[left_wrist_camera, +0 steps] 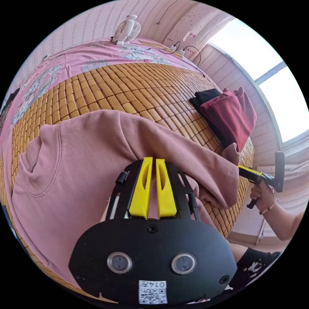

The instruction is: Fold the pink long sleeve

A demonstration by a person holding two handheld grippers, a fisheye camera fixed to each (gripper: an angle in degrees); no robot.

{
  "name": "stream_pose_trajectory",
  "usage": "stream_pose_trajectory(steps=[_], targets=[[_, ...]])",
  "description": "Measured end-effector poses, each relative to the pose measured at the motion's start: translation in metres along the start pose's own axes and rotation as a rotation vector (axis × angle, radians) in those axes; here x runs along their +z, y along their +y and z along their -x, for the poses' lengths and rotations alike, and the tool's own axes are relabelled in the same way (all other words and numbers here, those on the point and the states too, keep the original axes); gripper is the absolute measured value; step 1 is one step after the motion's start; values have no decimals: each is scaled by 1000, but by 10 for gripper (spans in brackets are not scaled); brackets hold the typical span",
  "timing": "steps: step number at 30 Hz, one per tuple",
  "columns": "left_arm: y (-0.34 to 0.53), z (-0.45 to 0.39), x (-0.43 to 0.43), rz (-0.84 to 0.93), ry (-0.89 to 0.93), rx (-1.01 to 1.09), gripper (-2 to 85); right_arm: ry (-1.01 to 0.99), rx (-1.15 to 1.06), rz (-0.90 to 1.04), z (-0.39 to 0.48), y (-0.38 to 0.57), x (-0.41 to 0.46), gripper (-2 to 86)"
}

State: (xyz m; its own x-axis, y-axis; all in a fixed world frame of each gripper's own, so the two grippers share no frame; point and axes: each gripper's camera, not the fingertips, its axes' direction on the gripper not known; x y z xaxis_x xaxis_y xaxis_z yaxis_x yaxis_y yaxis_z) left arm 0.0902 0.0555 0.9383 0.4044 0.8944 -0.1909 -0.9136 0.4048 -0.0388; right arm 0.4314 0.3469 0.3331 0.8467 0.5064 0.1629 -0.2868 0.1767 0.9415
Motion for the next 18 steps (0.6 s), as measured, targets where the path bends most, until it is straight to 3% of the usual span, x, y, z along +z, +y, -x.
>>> stream_pose_trajectory(steps=[4, 9, 11, 18], targets=[[-7, -10, 10, 43, -48, 55, -8, 44, -36, -97, 15, 23, -70, 22], [-9, -11, 13, 52, -16, 63, -9, 108, 405, -13, -47, 99, -128, 66], [-7, -12, 9, 38, 17, 69, -9, 155, 460, 15, -62, 115, -127, 82], [-18, -18, 6, 19, 6, 105, 6, 295, 372, -73, -71, 86, -91, 116]])
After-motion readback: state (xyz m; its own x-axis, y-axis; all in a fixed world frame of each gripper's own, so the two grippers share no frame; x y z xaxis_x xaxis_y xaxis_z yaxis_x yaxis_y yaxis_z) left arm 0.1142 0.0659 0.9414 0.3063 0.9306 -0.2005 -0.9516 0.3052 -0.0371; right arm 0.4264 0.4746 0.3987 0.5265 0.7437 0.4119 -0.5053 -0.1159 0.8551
